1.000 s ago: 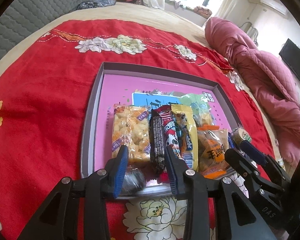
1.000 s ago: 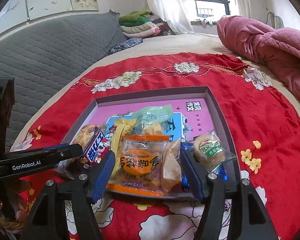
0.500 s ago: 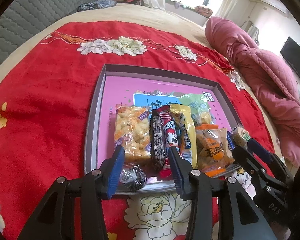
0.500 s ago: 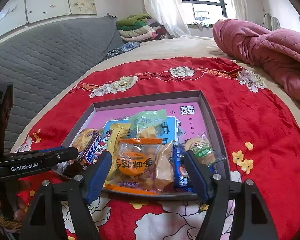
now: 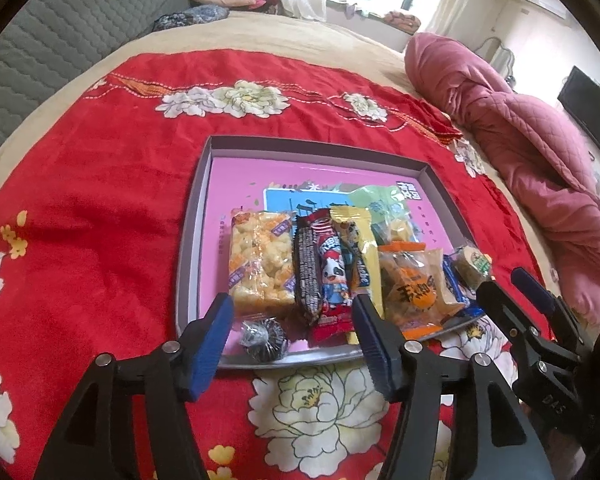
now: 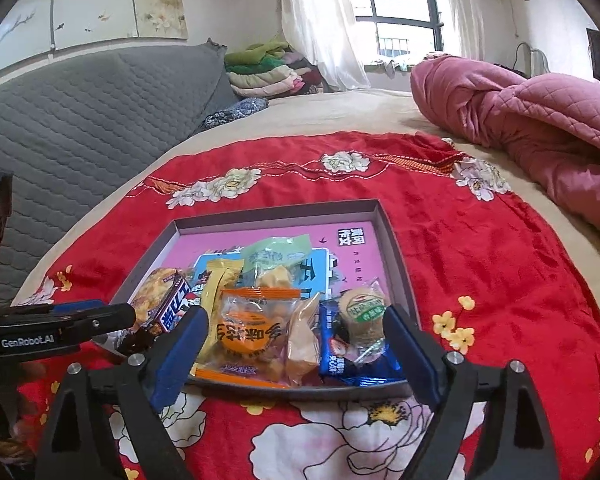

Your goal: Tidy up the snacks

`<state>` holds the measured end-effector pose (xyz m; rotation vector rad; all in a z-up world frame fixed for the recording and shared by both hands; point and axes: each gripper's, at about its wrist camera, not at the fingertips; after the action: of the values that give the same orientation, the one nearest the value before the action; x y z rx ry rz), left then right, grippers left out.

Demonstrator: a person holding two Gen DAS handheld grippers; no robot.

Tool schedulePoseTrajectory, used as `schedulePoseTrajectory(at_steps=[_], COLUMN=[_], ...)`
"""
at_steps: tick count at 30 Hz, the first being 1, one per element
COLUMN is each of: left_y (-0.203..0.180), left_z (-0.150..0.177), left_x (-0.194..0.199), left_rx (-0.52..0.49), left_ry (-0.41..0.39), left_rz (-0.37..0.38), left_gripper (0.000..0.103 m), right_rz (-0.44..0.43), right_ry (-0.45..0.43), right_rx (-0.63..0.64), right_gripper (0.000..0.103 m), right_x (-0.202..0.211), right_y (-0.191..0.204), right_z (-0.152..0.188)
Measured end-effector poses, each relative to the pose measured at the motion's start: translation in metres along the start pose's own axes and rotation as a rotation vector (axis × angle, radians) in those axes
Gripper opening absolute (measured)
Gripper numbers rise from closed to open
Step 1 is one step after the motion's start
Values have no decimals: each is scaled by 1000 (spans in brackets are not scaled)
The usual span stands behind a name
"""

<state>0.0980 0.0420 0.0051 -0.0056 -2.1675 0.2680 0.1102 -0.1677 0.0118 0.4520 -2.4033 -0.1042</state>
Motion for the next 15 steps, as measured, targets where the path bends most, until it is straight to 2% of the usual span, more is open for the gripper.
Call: schedulePoseTrajectory(at_steps=[4, 6, 15], left_y=[-4, -5, -15], left_z=[1, 3, 15], left_x=[6, 9, 21], left_rx=[-10, -14, -24], left_ry=[-1, -1, 15], left_rz=[-5, -4, -18], left_gripper=[66, 72, 73], right_rz=[8, 11, -14], right_ry=[-11, -18, -12], right_rx=[-3, -3, -40], right_gripper=[91, 92, 95], right_x=[6, 10, 31], right_y=[-2, -3, -6], right_z=[-2, -3, 2])
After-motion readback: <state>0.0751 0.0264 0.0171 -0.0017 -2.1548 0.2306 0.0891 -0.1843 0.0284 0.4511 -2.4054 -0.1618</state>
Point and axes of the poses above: each gripper's, at about its wrist camera, not at the fingertips, and x roughly against the way its jaws point, y to its left, z to its underside, and after that the axes turned 4 degrees about -x, right-handed
